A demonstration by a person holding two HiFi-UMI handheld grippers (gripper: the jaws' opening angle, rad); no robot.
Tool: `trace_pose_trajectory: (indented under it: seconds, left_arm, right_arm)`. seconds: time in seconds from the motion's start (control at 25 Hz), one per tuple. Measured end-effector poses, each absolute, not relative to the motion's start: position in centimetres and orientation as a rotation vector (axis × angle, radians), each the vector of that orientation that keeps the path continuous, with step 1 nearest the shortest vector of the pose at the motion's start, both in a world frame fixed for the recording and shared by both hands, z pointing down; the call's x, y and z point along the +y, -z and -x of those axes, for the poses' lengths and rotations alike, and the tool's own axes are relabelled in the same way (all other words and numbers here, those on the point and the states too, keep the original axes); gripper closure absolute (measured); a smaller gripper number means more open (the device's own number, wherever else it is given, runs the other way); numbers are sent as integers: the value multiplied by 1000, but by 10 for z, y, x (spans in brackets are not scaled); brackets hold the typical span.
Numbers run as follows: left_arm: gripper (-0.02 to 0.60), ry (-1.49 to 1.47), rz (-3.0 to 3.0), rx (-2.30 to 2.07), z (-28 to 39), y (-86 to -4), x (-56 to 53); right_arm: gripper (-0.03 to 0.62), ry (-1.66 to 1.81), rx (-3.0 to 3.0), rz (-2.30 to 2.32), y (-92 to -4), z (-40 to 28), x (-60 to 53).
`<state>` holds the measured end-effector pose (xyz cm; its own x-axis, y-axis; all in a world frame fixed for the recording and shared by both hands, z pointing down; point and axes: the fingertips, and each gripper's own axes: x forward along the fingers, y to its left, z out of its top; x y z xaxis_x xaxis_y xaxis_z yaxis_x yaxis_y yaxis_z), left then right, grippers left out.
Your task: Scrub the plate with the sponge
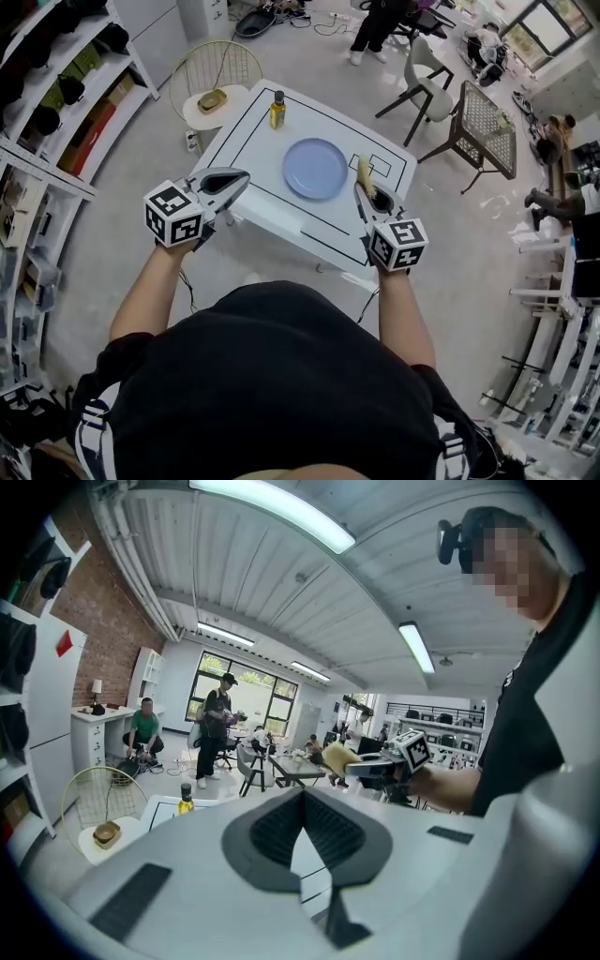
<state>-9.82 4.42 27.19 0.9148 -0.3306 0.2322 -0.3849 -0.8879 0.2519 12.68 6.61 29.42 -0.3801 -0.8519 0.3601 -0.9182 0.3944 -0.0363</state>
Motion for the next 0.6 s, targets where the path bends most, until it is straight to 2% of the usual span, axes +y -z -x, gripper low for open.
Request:
trace_pose_trajectory:
  seconds: [0.6]
  left_arm:
    - [577, -263, -2762, -448, 146, -288, 16]
  right_arm:
    - [549, -344, -2319, -1628, -295, -78, 42]
